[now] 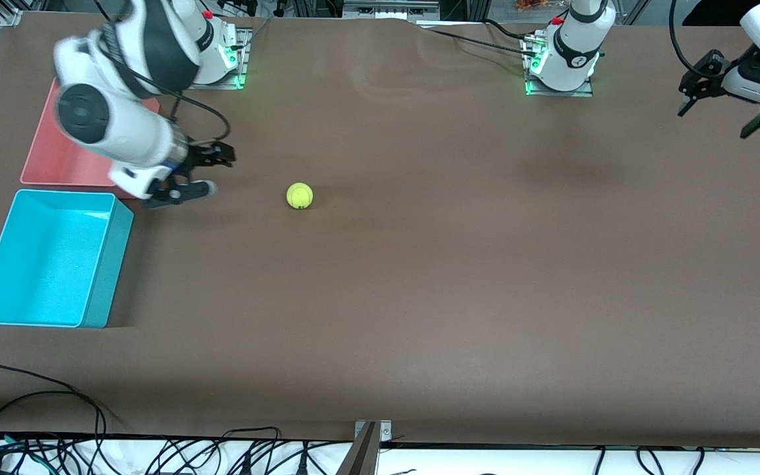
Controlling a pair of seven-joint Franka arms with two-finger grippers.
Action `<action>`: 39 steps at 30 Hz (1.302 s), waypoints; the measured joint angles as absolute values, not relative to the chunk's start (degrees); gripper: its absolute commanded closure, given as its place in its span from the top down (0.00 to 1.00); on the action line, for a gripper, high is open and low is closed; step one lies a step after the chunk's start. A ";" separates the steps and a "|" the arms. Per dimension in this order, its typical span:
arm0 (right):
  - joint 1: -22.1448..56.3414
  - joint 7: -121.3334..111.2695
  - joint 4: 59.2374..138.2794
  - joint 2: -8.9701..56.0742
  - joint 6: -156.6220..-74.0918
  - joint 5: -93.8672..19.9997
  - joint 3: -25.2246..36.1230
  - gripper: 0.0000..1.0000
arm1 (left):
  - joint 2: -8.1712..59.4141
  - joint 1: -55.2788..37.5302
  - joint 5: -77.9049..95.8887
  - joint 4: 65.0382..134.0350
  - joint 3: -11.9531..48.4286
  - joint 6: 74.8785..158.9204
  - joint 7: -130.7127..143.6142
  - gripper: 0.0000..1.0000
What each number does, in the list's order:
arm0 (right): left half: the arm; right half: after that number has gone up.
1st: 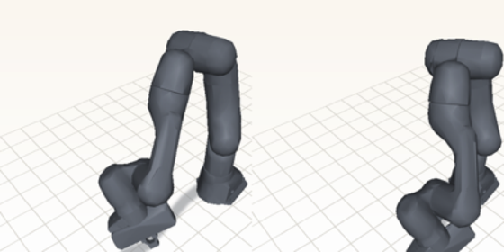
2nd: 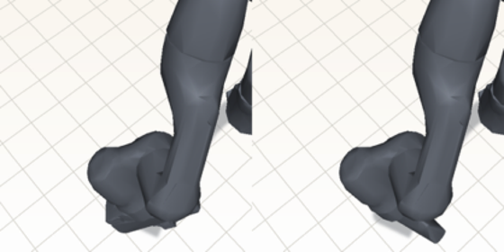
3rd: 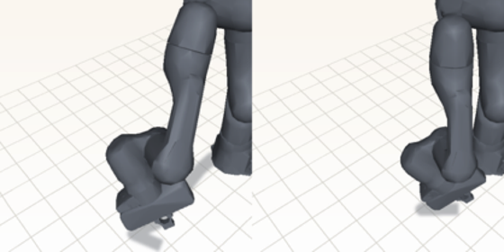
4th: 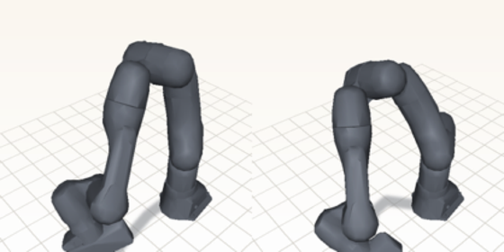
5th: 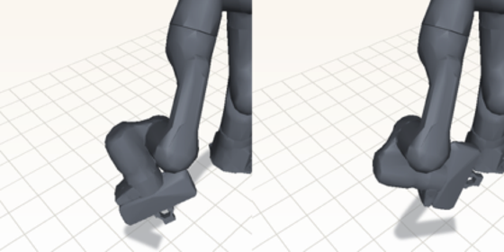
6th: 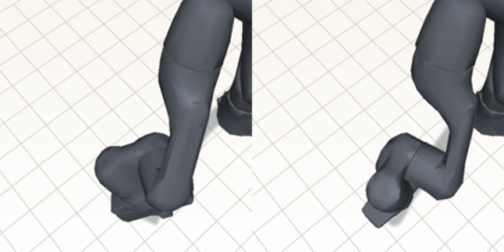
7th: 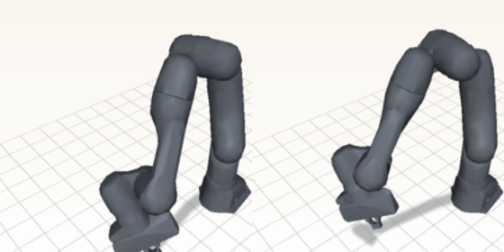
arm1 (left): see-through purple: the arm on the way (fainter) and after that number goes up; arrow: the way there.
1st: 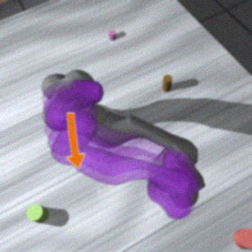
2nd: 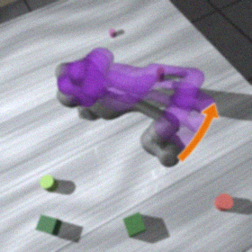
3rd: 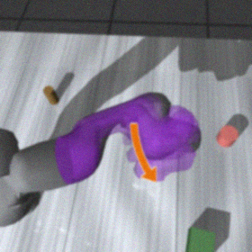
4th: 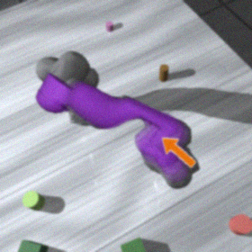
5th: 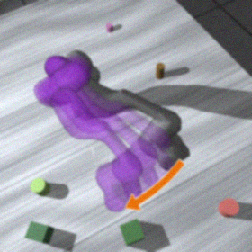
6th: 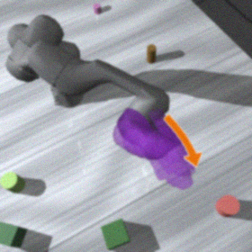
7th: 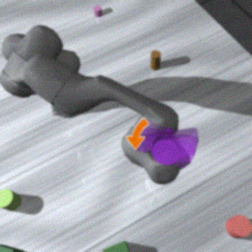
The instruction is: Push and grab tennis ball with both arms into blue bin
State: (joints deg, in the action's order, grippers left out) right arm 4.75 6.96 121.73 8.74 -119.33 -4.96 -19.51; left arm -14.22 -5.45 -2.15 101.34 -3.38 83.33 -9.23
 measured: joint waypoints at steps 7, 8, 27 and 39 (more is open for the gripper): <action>5.17 9.08 122.05 13.20 -124.66 -4.96 -21.65 1.00 | -14.24 -5.64 -2.15 101.25 -3.37 82.79 -5.15 1.00; 5.36 9.12 122.05 13.72 -125.35 -4.96 -21.69 1.00 | -14.24 -5.70 -2.15 101.25 -3.37 82.78 -4.96 1.00; 8.19 9.22 123.82 22.52 -139.51 -4.96 -21.72 1.00 | -14.23 -6.10 -2.15 101.25 -3.49 82.75 -4.67 1.00; 8.59 9.22 123.87 25.77 -144.34 -4.96 -21.72 0.98 | -14.21 -6.10 -2.15 101.25 -3.77 82.75 -4.66 1.00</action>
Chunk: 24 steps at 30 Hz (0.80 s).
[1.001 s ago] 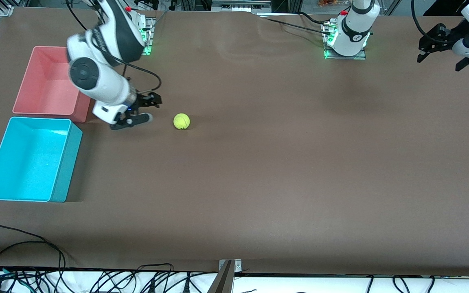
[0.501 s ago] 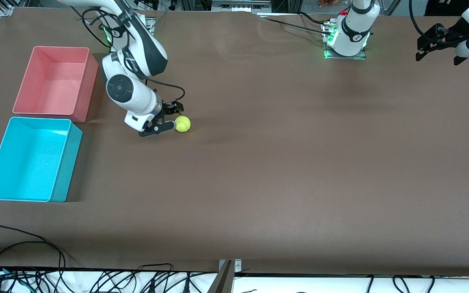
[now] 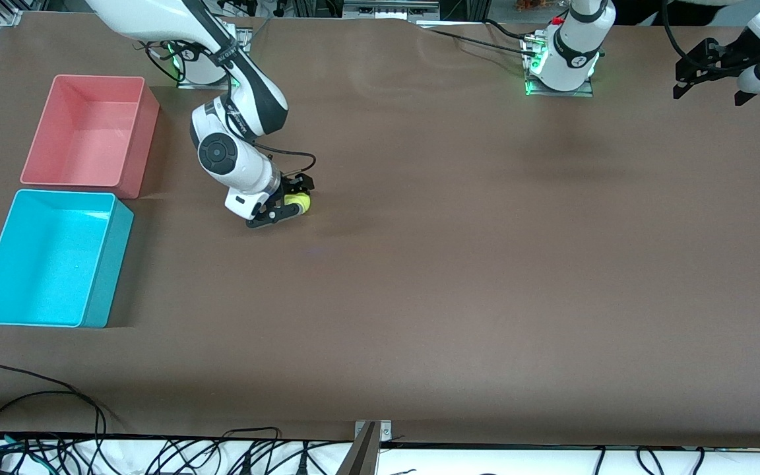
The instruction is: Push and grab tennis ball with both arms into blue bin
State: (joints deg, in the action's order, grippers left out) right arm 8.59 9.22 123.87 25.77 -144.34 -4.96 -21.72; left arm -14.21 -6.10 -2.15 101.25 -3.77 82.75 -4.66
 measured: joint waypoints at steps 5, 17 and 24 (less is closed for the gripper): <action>8.63 9.21 123.87 26.28 -144.62 -4.96 -21.72 0.79 | -13.98 -6.11 -2.14 101.25 -3.96 82.88 -4.66 1.00; 8.62 9.10 123.79 26.03 -142.96 -4.92 -21.71 0.48 | -13.61 -6.06 -0.62 101.24 -4.32 83.53 -4.66 1.00; 8.51 9.06 121.33 25.50 -137.49 -3.67 -21.26 0.48 | -12.67 -6.03 0.14 99.69 -4.51 84.07 -4.66 1.00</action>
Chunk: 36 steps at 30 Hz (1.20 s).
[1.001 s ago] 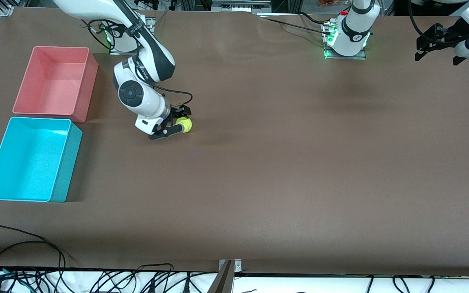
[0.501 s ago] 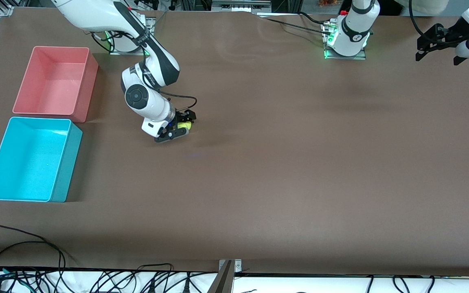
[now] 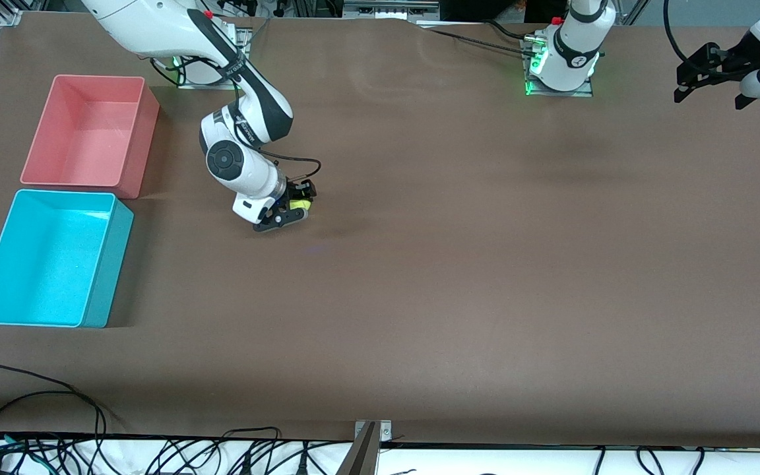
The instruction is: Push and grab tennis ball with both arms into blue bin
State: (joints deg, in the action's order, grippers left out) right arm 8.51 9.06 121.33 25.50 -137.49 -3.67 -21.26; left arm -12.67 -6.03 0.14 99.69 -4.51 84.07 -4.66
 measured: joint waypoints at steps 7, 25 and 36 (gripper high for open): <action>8.28 9.01 112.06 23.78 -122.44 0.99 -20.05 0.48 | -11.66 -6.00 0.14 97.26 -4.53 84.08 -4.66 1.00; 8.06 -6.47 95.60 22.65 -101.36 7.91 -7.13 0.48 | -9.16 -4.87 0.14 96.04 -4.51 84.05 -4.66 1.00; 6.71 -20.39 94.32 22.68 -100.74 4.31 6.97 0.48 | -8.52 -4.86 0.14 94.60 -4.51 84.05 -4.51 1.00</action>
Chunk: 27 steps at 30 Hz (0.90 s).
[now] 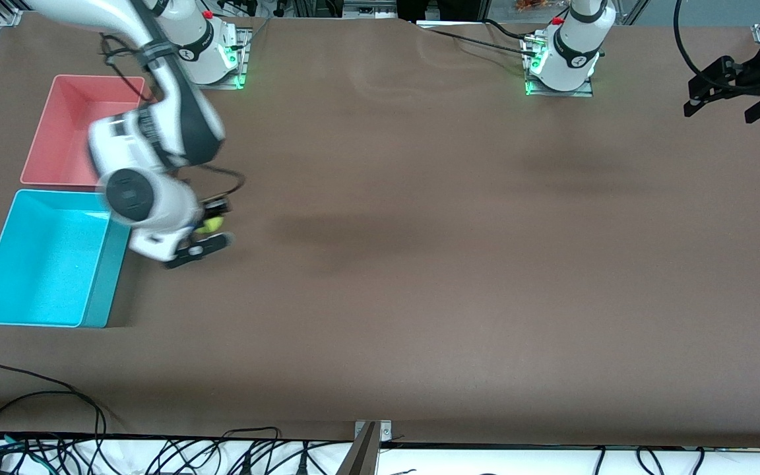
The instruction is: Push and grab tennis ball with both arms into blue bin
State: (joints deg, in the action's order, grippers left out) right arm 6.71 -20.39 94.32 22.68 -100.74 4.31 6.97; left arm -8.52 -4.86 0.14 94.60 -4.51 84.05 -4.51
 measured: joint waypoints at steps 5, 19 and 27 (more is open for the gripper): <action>3.49 -25.17 94.37 22.89 -100.45 2.57 9.87 0.48 | -8.53 -4.64 0.14 92.83 -4.57 83.96 -4.29 1.00; -3.69 -27.77 95.73 26.96 -100.15 1.60 10.17 0.49 | -6.87 -3.43 0.14 92.61 -4.32 83.92 -4.21 1.00; -6.84 -29.83 95.81 31.56 -100.47 0.67 10.19 0.49 | -6.33 -3.58 0.14 92.61 -4.23 83.91 -4.21 1.00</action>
State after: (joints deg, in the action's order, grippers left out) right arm -6.84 -29.83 95.81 31.56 -100.47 0.67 10.19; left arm -6.33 -3.58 0.14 92.61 -4.23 83.91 -4.21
